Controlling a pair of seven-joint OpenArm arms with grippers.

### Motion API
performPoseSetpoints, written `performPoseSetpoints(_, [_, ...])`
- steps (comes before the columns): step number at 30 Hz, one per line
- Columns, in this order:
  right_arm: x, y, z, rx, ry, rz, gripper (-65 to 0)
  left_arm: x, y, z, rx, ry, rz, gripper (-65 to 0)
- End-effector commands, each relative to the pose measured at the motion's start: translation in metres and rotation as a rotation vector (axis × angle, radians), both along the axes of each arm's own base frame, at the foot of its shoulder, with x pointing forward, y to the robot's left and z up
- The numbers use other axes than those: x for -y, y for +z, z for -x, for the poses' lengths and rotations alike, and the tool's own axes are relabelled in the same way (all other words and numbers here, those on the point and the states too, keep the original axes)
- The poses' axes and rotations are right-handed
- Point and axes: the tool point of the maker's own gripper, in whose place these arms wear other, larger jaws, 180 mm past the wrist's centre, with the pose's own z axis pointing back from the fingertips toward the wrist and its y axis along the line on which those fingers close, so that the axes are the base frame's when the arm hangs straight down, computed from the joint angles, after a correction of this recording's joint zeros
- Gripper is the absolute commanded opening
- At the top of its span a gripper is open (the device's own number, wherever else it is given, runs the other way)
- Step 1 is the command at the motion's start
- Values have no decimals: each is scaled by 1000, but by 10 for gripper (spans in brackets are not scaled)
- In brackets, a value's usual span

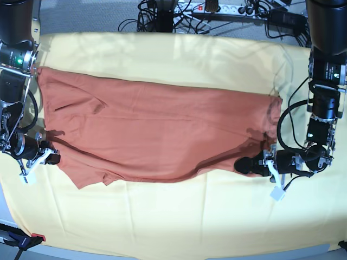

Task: Fold the T-shirt properly
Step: 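Lift the hem and fold it over onto the collar edge with both grippers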

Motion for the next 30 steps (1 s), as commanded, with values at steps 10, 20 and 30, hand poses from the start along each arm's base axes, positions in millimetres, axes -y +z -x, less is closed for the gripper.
performPoseSetpoints(10, [17,31,-16,99,3,45,-650,-30,18,6,1,-30,-57,-650])
performPoseSetpoints(20, [21,27,-14,84,13,92,-650,-31,15,15,-30,-81,-97,-650])
performPoseSetpoints(30, [21,28,-15,89,12,91,-650,-36,37,14,52,-116,-145,-650])
